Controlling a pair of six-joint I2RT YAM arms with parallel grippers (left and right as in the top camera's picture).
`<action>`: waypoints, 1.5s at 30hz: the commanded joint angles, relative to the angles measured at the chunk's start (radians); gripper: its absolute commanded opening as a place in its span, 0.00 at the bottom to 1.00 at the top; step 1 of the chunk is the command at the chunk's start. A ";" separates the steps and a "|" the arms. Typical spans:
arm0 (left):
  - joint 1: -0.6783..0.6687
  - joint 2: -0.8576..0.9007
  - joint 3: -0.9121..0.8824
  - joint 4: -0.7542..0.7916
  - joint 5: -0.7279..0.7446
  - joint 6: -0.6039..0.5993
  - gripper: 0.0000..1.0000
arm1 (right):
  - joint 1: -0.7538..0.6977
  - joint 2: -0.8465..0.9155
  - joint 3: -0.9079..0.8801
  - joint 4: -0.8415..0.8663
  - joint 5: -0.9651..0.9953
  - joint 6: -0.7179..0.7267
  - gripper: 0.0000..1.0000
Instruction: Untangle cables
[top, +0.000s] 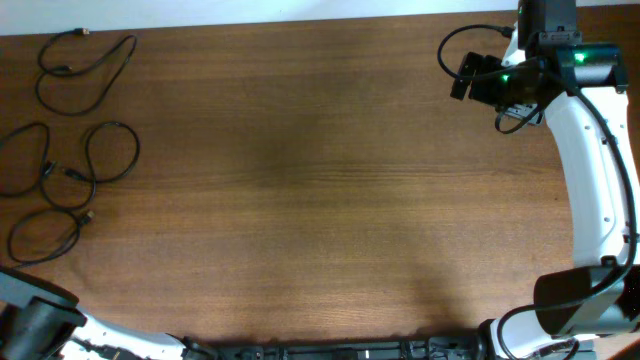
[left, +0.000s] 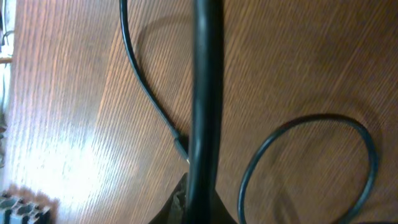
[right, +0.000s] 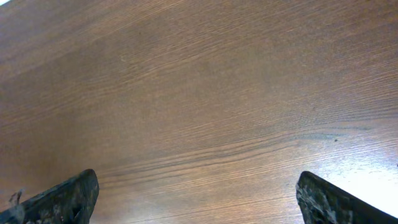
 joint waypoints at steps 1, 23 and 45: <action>0.005 -0.013 -0.035 0.054 -0.045 -0.005 0.14 | -0.001 -0.009 -0.006 0.000 -0.002 -0.002 0.99; -0.029 0.012 -0.178 0.430 0.090 0.489 0.47 | -0.001 -0.009 -0.006 0.000 -0.002 -0.002 0.99; -0.027 0.075 -0.032 0.331 0.071 0.489 0.23 | -0.001 -0.009 -0.006 0.000 -0.002 -0.002 0.99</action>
